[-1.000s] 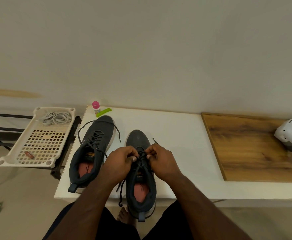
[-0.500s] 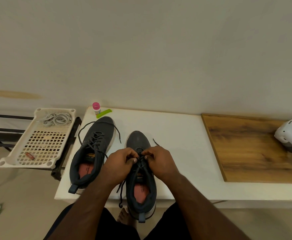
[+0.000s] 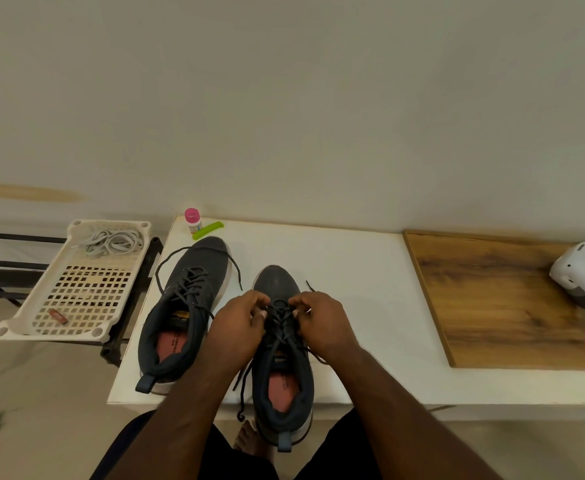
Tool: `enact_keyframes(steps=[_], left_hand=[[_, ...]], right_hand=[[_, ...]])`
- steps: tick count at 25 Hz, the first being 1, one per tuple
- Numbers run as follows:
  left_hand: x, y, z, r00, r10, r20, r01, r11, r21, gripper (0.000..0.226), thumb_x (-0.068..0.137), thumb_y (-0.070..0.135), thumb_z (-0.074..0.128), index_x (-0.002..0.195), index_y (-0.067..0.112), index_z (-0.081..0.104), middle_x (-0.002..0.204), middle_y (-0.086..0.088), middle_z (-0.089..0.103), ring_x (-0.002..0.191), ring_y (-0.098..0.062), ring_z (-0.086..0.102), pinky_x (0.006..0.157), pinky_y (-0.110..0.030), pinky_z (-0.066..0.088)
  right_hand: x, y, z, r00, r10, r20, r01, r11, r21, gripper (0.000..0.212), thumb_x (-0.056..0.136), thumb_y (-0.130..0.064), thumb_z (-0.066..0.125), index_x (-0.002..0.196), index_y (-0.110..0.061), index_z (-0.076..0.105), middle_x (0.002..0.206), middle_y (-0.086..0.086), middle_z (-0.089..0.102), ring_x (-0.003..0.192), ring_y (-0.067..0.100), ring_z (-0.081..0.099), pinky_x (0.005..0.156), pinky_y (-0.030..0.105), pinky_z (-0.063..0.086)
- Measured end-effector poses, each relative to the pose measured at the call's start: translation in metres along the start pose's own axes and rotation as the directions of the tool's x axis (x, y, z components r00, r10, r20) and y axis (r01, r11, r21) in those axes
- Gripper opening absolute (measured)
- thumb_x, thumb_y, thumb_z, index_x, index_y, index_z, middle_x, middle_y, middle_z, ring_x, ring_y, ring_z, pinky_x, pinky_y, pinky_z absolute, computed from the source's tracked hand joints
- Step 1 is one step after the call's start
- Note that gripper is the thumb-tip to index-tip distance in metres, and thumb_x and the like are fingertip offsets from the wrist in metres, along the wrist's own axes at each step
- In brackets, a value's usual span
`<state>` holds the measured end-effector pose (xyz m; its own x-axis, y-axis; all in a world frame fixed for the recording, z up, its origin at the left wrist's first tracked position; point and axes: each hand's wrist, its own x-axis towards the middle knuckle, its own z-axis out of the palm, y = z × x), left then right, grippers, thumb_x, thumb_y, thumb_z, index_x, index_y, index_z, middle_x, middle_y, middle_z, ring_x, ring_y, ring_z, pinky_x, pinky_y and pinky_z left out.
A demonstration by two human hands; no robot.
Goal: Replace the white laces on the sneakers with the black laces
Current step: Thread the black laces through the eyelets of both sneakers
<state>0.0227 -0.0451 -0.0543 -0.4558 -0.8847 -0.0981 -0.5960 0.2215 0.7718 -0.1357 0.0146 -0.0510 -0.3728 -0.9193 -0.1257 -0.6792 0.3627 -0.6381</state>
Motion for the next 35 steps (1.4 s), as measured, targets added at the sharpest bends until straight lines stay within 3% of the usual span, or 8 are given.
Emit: enact_keyframes(steps=[3,7,12,16,20,23,32,35], left_hand=[[0.006,-0.001,0.004,0.999,0.032,-0.001,-0.032,0.998,0.055,0.029,0.098,0.017,0.052,0.123,0.026,0.064,0.114,0.002,0.062,0.098,-0.014,0.062,0.095,-0.031,0.050],[0.011,0.000,0.005,0.998,0.057,0.002,-0.057,0.991,0.121,0.027,0.098,0.018,0.051,0.119,0.025,0.067,0.115,0.001,0.062,0.105,-0.011,0.055,0.090,-0.019,0.036],[0.008,0.001,0.004,0.999,0.040,0.020,-0.041,0.997,0.069,0.029,0.097,0.017,0.054,0.121,0.027,0.065,0.115,0.004,0.063,0.104,-0.011,0.058,0.096,-0.028,0.047],[0.005,-0.004,-0.002,0.997,0.039,0.069,-0.038,0.999,-0.011,0.024,0.092,0.014,0.059,0.106,0.032,0.067,0.101,0.011,0.063,0.088,-0.007,0.063,0.085,-0.032,0.055],[0.003,-0.001,-0.003,0.995,0.066,0.080,-0.066,0.998,0.003,0.020,0.092,0.012,0.060,0.099,0.028,0.069,0.098,0.010,0.064,0.086,-0.006,0.061,0.083,-0.028,0.053],[0.003,0.004,0.001,0.994,0.090,0.062,-0.095,0.992,0.087,0.020,0.093,0.014,0.055,0.086,0.033,0.057,0.090,0.009,0.056,0.083,-0.007,0.055,0.077,-0.026,0.047],[0.003,0.003,-0.002,0.997,0.066,0.051,-0.067,0.997,0.029,0.017,0.094,0.011,0.056,0.091,0.027,0.061,0.092,0.010,0.057,0.086,-0.007,0.056,0.080,-0.026,0.048],[0.001,0.004,-0.001,0.995,0.095,0.028,-0.096,0.993,0.064,0.017,0.093,0.012,0.055,0.084,0.026,0.057,0.086,0.007,0.056,0.082,-0.008,0.053,0.075,-0.027,0.044]], right_hand=[[0.004,0.001,0.002,1.000,0.004,0.007,-0.004,1.000,-0.020,0.022,0.094,-0.011,0.056,0.106,-0.019,0.073,0.102,0.000,0.070,0.092,0.015,0.064,0.088,0.035,0.055],[0.007,-0.001,-0.002,0.997,-0.058,0.060,0.065,0.991,-0.120,0.027,0.095,-0.011,0.051,0.108,-0.023,0.071,0.102,0.002,0.061,0.093,0.017,0.058,0.086,0.031,0.050],[0.008,0.001,0.003,0.997,-0.074,0.026,0.076,0.992,-0.100,0.019,0.093,-0.008,0.046,0.091,-0.024,0.057,0.094,-0.002,0.056,0.085,0.015,0.055,0.078,0.036,0.050],[0.008,0.003,0.003,0.999,-0.044,0.014,0.044,0.999,-0.024,0.020,0.095,-0.007,0.052,0.098,-0.020,0.067,0.096,-0.004,0.062,0.087,0.013,0.060,0.081,0.034,0.054],[0.006,0.004,0.003,1.000,-0.021,0.012,0.022,1.000,-0.002,0.019,0.095,-0.010,0.055,0.100,-0.021,0.070,0.099,-0.005,0.065,0.087,0.012,0.062,0.084,0.036,0.055],[0.001,0.004,0.002,1.000,-0.008,0.016,0.008,1.000,0.015,0.022,0.095,-0.009,0.053,0.105,-0.019,0.069,0.103,-0.004,0.068,0.093,0.013,0.063,0.088,0.036,0.054],[0.002,0.005,0.006,1.000,0.019,0.009,-0.019,1.000,0.004,0.023,0.094,-0.011,0.055,0.108,-0.022,0.070,0.107,-0.005,0.070,0.097,0.013,0.064,0.092,0.037,0.054],[0.002,0.004,0.007,1.000,0.014,0.012,-0.014,1.000,-0.003,0.023,0.094,-0.013,0.056,0.108,-0.023,0.071,0.107,-0.005,0.071,0.098,0.013,0.064,0.092,0.036,0.053]])
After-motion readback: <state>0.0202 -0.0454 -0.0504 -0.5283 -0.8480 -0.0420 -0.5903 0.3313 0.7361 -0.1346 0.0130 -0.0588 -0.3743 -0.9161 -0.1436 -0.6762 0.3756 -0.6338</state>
